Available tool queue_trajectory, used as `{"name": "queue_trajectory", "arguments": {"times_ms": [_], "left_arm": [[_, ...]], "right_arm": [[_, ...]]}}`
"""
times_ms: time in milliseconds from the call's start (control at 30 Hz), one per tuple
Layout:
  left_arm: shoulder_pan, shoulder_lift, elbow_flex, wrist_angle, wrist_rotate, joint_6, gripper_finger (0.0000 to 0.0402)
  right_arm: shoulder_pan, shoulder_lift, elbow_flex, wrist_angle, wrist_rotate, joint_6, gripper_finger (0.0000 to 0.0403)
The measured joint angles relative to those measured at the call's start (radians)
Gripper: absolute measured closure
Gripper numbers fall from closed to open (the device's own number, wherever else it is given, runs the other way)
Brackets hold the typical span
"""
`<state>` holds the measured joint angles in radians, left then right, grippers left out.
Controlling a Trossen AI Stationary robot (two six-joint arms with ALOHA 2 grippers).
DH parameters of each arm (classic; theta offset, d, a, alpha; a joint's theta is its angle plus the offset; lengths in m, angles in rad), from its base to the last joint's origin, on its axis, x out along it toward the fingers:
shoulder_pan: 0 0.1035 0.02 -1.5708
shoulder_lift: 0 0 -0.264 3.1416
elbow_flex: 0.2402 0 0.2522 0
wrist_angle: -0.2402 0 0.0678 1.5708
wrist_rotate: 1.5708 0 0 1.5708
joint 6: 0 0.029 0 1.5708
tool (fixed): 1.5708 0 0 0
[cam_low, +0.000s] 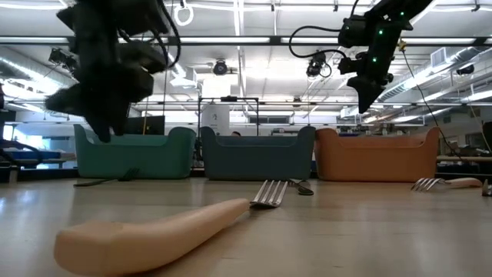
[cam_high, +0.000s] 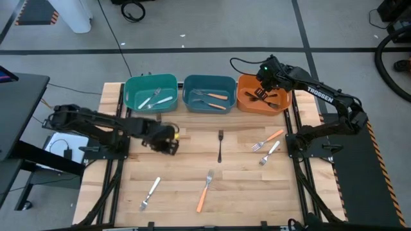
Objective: Sort silverware by color (type)
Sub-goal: Put the left white fork into the light green bin
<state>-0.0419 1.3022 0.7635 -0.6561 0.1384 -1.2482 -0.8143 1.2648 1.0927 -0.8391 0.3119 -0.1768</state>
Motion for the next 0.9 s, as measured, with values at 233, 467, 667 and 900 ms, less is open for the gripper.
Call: {"name": "queue_trajectory", "arguments": {"times_ms": [233,467,667,900], "left_arm": [[-0.257,0.000,0.000,-0.001,0.011,-0.343,0.0280],[-0.483,0.000,0.000,0.055,0.081,-0.555,0.0280],[-0.632,0.022,0.000,0.009,0.045,-0.666,0.0280],[-0.733,0.104,0.000,0.015,-0.007,-0.671,0.0280]], "right_arm": [[0.000,0.000,0.000,0.000,0.000,-0.001,0.0329],[0.000,0.000,0.000,0.000,-0.041,0.018,0.0329],[0.000,0.000,0.000,0.000,-0.071,0.099,0.0329],[0.000,0.000,0.000,0.000,-0.075,0.187,0.0329]]}}
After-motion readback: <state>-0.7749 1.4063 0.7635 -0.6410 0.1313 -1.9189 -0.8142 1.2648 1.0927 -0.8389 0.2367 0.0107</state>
